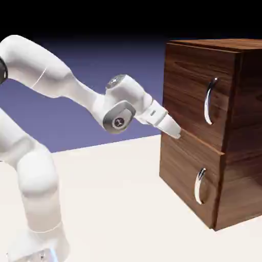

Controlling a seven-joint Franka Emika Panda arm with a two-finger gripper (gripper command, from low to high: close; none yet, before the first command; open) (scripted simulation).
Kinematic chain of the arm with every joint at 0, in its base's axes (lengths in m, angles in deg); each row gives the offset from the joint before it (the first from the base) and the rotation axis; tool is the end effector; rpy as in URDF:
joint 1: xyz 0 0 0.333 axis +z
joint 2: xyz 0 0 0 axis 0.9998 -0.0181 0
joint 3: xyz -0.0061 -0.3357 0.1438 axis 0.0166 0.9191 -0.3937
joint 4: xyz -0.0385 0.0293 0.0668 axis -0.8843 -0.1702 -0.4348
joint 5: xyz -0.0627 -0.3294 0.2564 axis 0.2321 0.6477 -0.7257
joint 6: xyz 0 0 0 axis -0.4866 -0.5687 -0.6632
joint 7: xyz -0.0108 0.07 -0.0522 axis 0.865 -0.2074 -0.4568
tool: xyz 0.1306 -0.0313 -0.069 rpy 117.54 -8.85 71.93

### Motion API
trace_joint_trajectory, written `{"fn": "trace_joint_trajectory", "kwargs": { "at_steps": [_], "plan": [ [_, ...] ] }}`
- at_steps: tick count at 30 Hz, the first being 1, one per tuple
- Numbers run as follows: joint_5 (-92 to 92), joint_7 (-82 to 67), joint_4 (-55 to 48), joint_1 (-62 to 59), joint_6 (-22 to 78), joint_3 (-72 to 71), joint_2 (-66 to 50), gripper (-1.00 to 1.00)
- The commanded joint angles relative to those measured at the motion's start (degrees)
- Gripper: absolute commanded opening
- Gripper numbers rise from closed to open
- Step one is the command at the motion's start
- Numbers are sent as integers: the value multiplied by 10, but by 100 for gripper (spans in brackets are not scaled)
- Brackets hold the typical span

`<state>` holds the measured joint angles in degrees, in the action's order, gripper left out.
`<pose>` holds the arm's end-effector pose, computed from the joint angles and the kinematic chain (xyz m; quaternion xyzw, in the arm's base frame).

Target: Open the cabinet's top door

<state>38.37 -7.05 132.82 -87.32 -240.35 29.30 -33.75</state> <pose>0.4182 0.0080 0.4566 -0.8603 0.3248 -0.3656 0.1443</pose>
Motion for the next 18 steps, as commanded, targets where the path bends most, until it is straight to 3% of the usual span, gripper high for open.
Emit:
{"fn": "trace_joint_trajectory", "kwargs": {
  "at_steps": [1, 18],
  "plan": [
    [25, 19, -3, 8, 2, 9, 3, 100],
    [449, 335, -61, 143, 31, 160, 61, 100]
  ]
}}
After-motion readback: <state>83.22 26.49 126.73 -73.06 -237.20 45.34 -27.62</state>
